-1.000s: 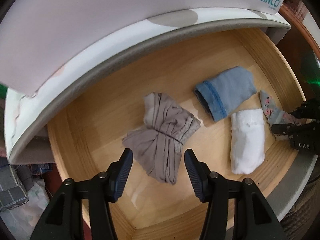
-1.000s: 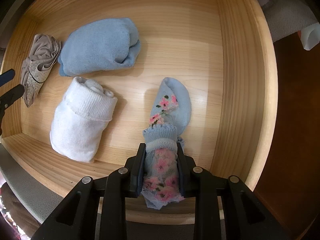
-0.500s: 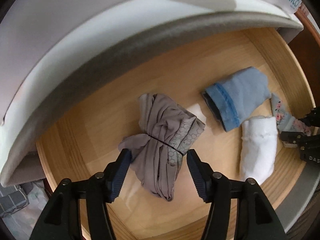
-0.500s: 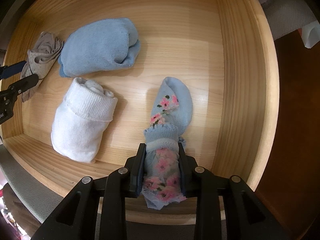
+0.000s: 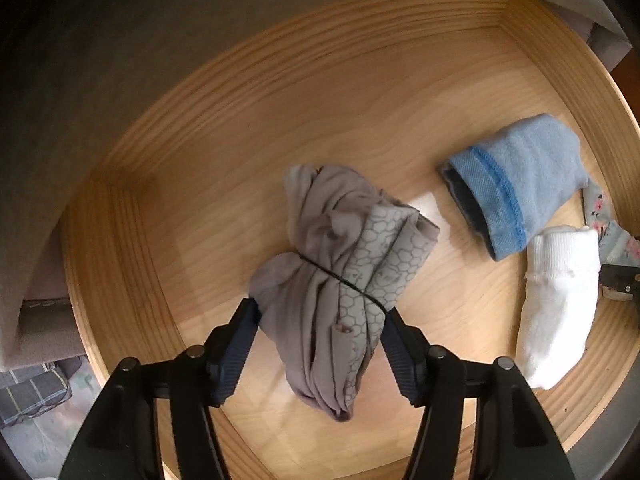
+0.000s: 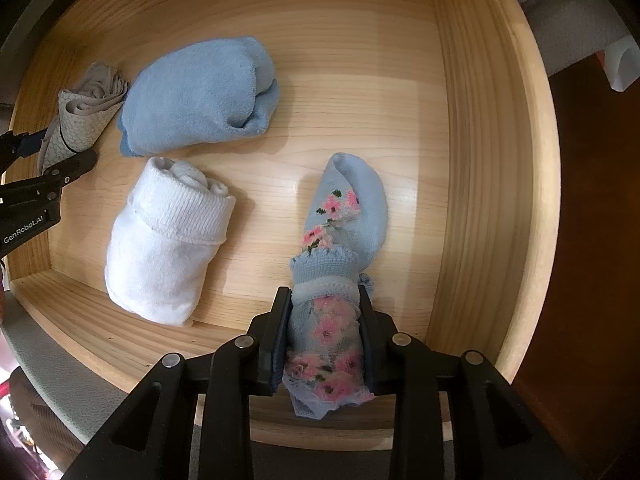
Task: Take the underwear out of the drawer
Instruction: 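Reach the left tool into the drawer and grasp the grey-beige banded bundle, then lift the grey-beige bundle with the left tool into the white box and release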
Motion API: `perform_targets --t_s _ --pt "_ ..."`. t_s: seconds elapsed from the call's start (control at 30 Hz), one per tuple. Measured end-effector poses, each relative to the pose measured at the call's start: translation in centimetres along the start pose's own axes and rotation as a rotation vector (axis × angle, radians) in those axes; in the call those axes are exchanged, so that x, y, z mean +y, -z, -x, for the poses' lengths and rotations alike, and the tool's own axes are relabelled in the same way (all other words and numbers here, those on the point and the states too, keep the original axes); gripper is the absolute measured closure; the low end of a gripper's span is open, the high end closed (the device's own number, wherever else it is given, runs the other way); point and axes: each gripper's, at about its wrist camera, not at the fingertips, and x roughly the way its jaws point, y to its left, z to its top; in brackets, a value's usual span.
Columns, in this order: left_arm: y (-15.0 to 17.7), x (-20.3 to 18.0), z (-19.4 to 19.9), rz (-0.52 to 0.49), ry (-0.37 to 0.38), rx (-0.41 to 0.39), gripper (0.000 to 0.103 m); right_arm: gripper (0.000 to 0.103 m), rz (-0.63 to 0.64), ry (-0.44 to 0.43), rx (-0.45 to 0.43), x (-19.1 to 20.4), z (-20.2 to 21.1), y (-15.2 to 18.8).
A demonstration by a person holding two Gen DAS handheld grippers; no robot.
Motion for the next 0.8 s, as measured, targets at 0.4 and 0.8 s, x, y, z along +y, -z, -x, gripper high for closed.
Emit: perform_targets --t_s 0.4,0.8 --pt "0.7 0.0 -0.3 0.115 0.045 0.107 0.050 0.073 0.008 0.015 0.005 0.0 -0.1 0.0" --pt "1.7 3.0 -0.9 0.328 0.128 0.190 0.051 0.073 0.009 0.028 0.008 0.4 -0.1 -0.1"
